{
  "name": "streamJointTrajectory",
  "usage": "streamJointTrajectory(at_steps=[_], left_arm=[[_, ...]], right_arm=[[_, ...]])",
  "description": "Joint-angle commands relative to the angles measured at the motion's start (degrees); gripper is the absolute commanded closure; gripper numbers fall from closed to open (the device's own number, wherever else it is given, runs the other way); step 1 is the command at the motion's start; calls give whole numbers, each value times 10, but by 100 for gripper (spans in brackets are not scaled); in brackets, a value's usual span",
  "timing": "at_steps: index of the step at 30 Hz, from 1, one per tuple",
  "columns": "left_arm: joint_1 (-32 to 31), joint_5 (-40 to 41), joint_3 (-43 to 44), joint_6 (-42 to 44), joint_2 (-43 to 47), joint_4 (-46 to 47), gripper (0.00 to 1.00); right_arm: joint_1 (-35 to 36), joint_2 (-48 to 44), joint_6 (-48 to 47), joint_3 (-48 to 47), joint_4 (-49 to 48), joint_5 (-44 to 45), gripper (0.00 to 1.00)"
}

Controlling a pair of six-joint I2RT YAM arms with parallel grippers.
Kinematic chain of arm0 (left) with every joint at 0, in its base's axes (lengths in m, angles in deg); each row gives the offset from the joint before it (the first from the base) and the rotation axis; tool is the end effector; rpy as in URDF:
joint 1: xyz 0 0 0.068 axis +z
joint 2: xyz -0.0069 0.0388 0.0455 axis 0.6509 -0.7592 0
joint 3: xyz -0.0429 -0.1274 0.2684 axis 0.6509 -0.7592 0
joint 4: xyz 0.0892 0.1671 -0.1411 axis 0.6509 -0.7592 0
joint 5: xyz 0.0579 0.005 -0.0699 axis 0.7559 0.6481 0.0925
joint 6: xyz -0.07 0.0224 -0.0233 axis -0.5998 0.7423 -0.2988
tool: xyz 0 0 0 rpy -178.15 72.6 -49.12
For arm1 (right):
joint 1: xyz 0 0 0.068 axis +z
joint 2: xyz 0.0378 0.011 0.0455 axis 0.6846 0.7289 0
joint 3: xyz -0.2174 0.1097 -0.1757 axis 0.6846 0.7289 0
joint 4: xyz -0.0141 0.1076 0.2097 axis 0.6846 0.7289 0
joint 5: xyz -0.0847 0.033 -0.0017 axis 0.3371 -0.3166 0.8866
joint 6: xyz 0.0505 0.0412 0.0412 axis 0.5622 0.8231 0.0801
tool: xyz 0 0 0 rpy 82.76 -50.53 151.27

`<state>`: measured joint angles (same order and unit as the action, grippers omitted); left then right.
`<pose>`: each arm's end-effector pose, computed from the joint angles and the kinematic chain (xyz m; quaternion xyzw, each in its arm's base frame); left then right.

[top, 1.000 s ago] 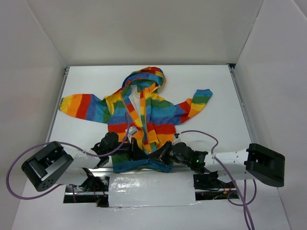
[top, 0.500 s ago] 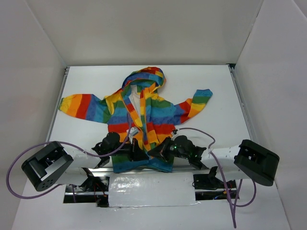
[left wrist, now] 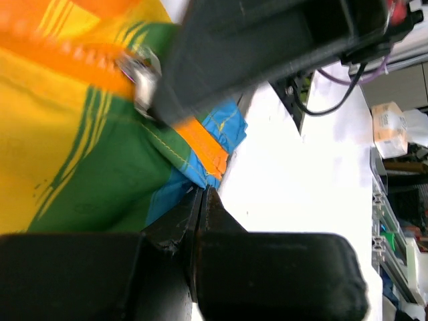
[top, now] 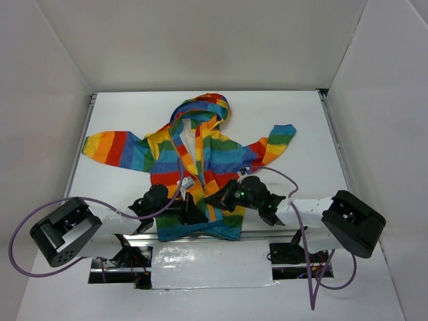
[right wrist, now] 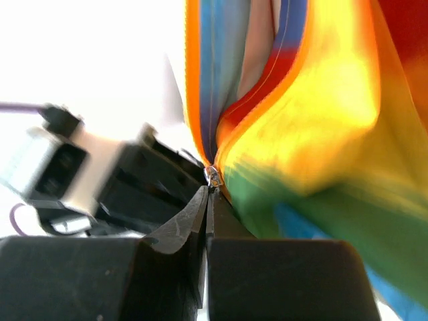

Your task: Zip up the jacket

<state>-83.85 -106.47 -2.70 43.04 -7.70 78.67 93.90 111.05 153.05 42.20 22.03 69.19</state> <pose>0.1300 -0.1724 0.1880 0.1832 0.7640 -0.5598 0.2633 0.1407 0.1910 0.1914 0.2061 0.8050 0.5416 0.1272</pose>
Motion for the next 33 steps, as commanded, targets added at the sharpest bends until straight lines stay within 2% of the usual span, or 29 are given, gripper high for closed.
streamJointTrajectory(at_steps=[1,4,8,11,15,20,25,28,33], left_arm=[[-12,-25,7,12,8,6,100],[-14,-14,-1,14,31,-3,100],[-18,0,-4,17,49,-27,100],[-20,6,-12,14,57,-22,100],[-25,16,-24,6,63,-15,100],[-32,36,-27,8,77,-29,100],[-33,41,-30,9,82,-29,100],[-33,35,-25,8,71,-29,100],[-35,34,-28,5,56,-13,100]], right_arm=[[-40,21,-42,-70,-12,27,100],[-81,61,-66,-123,24,16,100],[-137,115,-71,-170,8,-23,100],[-164,170,-86,-237,30,-51,100],[-231,285,-100,-378,46,-111,100],[-263,380,-124,-550,128,-139,100],[-271,410,-131,-617,155,-133,100],[-284,455,-137,-704,186,-133,100],[-311,597,-174,-940,242,-147,100]])
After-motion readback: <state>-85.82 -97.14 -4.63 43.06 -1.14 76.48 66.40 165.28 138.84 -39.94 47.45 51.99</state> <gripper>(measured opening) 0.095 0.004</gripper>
